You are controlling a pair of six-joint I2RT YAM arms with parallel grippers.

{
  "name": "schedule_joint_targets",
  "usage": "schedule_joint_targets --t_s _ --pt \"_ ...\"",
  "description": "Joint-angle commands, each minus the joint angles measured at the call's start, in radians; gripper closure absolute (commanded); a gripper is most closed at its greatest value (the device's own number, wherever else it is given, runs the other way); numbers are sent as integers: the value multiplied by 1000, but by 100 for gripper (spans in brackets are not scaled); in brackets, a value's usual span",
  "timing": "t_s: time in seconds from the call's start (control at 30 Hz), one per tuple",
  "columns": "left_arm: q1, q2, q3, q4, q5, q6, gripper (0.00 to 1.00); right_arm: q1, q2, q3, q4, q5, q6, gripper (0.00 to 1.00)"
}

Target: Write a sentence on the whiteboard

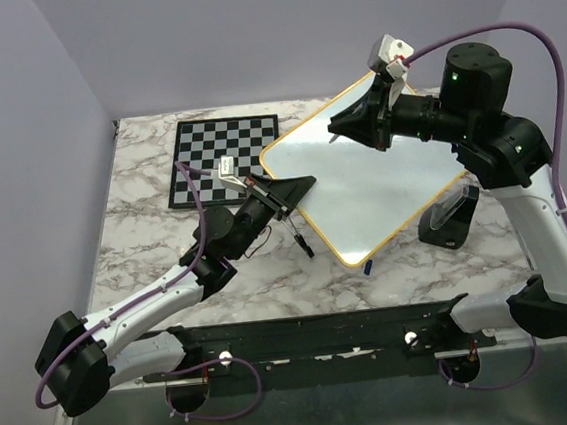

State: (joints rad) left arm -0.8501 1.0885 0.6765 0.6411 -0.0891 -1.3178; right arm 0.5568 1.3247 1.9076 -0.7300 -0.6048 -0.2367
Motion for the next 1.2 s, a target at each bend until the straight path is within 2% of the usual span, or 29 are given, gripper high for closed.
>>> schedule_joint_targets --t_s 0.0,0.17,0.3,0.43,0.53,1.17 --pt "16 -24 44 210 22 -123 100 23 2 1 70 163 42 100" --pt "26 -12 54 198 32 -127 100 41 14 -9 89 250 60 99" --pt "26 -7 70 183 49 -123 100 41 7 19 40 130 22 99" --pt "26 -21 57 187 57 -118 100 41 -10 36 -23 62 -105 99" --pt "25 -39 32 198 58 -118 100 41 -22 42 -52 33 -133 100" --pt "26 -58 14 190 58 -101 100 37 28 84 -28 42 -72 100"
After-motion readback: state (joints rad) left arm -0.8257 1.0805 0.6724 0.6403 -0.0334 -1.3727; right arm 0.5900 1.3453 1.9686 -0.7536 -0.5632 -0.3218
